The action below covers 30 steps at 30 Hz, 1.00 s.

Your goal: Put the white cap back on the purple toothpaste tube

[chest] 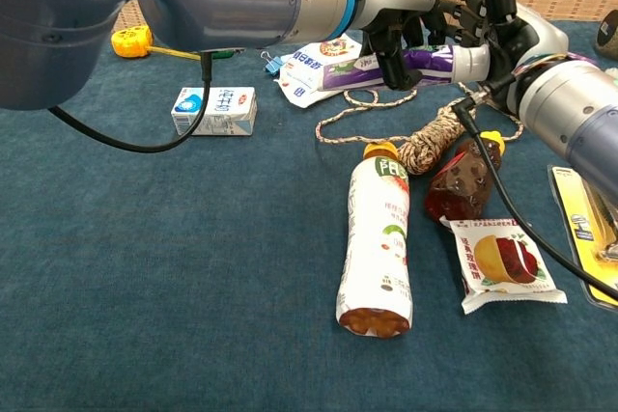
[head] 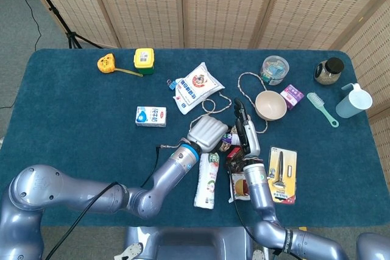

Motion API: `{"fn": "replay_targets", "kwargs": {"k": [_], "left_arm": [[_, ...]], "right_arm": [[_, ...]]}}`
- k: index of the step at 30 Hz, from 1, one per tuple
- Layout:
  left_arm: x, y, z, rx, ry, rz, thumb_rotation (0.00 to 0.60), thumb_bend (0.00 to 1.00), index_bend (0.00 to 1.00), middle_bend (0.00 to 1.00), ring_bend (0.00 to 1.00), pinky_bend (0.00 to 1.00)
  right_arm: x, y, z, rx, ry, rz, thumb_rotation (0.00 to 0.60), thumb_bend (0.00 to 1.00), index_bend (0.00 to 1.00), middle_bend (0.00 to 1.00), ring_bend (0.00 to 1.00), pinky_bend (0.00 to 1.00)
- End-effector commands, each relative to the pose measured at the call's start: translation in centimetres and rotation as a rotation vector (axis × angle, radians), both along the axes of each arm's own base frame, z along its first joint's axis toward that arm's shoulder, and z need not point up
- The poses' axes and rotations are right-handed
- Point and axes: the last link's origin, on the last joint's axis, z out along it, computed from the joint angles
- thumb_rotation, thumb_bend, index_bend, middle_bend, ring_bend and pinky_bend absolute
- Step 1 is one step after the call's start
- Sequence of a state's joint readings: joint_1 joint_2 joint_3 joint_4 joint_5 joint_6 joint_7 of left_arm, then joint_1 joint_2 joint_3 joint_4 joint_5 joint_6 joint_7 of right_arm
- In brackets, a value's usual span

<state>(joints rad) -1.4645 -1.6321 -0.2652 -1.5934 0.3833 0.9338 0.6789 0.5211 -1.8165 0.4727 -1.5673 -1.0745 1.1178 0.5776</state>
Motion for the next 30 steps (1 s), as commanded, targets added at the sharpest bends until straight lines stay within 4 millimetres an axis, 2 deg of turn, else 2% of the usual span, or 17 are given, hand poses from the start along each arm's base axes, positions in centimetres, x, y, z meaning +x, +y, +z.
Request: {"fn": "replay_targets", "kwargs": {"k": [1, 30], "left_arm": [[-0.01, 0.04, 0.01, -0.001, 0.001, 0.001, 0.6, 0.68, 0.65, 0.54, 0.47, 0.52], [-0.32, 0.15, 0.03, -0.038, 0.068, -0.033, 0.6, 0.7, 0.65, 0.54, 0.47, 0.52]], "right_arm": [[0.0, 0.01, -0.05, 0.002, 0.012, 0.007, 0.054, 0.0, 0.0, 0.0, 0.0, 0.0], [-0.37, 0.14, -0.44, 0.034, 0.057, 0.053, 0.054, 0.0, 0.0, 0.0, 0.0, 0.0]]}}
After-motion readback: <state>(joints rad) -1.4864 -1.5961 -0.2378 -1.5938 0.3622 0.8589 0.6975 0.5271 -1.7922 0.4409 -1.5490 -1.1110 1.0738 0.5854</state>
